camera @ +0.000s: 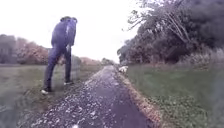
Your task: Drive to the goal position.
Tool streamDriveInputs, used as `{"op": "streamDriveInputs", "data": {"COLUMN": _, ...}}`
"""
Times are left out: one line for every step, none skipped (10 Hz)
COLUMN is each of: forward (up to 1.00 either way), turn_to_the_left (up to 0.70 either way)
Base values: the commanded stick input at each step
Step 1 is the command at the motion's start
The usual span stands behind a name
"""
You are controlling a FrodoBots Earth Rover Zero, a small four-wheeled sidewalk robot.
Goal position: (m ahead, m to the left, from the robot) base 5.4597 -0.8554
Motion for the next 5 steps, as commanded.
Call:
{"op": "streamDriveInputs", "data": {"forward": 0.60, "turn_to_the_left": 0.00}}
{"op": "streamDriveInputs", "data": {"forward": 0.60, "turn_to_the_left": 0.00}}
{"op": "streamDriveInputs", "data": {"forward": 0.60, "turn_to_the_left": 0.00}}
{"op": "streamDriveInputs", "data": {"forward": 0.60, "turn_to_the_left": 0.00}}
{"op": "streamDriveInputs", "data": {"forward": 0.60, "turn_to_the_left": 0.00}}
